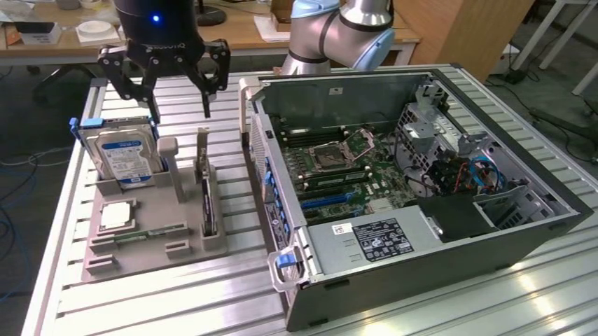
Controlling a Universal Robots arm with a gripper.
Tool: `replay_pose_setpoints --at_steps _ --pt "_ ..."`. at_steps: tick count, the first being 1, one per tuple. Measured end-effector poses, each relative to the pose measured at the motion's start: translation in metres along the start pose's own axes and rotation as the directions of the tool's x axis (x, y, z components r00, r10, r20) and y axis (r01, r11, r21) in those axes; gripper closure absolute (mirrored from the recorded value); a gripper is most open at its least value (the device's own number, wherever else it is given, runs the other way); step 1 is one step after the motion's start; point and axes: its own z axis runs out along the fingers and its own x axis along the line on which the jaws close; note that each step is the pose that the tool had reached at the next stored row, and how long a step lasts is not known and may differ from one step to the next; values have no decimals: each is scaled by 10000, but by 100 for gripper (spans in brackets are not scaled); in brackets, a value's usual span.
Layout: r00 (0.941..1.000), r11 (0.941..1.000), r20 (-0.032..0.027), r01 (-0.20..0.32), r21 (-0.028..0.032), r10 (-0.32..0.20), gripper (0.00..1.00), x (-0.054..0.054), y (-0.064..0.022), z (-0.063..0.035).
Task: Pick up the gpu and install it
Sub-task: 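Pick up the gpu and move the gpu toward the slot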
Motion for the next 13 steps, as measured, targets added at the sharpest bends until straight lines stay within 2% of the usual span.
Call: replay_pose_setpoints --at_steps 7,13 --pt "10000 10000 0 0 0 0 29 2 -5 80" --pt "10000 10000 0 0 0 0 29 3 -47 123"
